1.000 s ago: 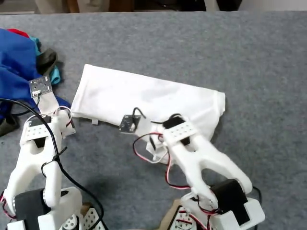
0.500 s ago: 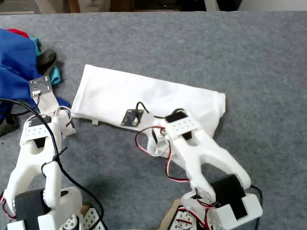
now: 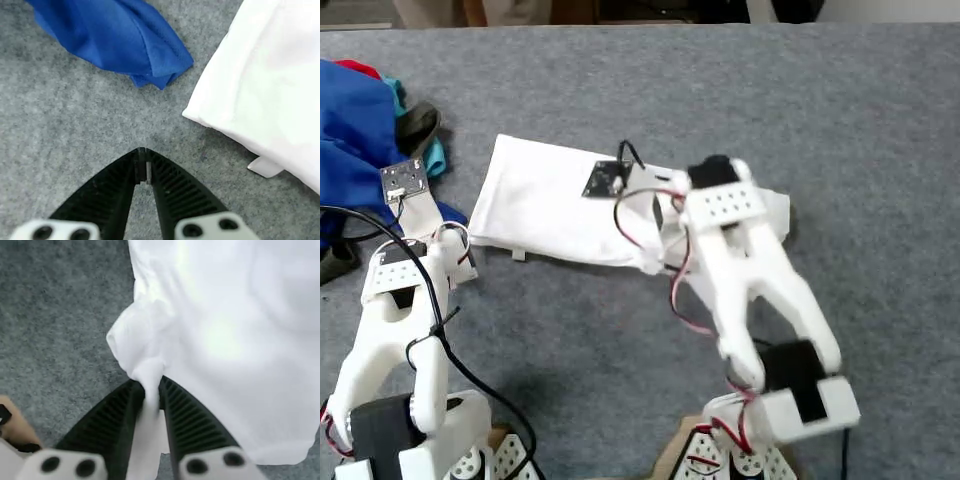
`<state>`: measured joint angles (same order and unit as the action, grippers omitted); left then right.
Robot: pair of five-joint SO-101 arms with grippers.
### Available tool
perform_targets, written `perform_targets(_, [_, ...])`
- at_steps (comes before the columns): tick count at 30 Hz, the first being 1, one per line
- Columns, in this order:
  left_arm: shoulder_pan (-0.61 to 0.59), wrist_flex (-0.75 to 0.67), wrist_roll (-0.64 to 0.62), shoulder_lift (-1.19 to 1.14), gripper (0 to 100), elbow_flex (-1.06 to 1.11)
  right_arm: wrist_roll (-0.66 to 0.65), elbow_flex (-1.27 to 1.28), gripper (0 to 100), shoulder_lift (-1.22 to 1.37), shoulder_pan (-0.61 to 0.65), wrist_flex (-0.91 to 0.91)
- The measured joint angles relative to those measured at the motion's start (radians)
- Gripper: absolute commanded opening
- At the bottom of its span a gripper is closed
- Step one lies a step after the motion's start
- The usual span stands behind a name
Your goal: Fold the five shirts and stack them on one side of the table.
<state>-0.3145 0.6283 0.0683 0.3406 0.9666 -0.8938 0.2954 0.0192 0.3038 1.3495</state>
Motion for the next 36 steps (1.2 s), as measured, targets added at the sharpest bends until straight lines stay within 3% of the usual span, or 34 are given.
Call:
perform_targets(9, [0.0,0.0,0.0,0.0,2,0.0,-0.098,-0.31,1.9,0.273,-0.005,0.078])
perform_targets(16, [0.0,0.0,0.0,0.0,2,0.0,-0.106,-0.399,24.2,0.315,-0.005,0.084])
perform_targets(20, [0.0,0.0,0.0,0.0,2,0.0,-0.106,-0.405,29.8,0.315,-0.005,0.084])
perform_targets(25, [0.0,0.0,0.0,0.0,2,0.0,-0.106,-0.44,24.8,0.315,-0.005,0.086])
perform_targets(30, [0.0,0.0,0.0,0.0,2,0.0,-0.106,-0.486,0.1,0.315,-0.005,0.216])
perform_targets(36, [0.0,0.0,0.0,0.0,2,0.0,-0.078,-0.454,0.5,0.216,-0.005,0.379])
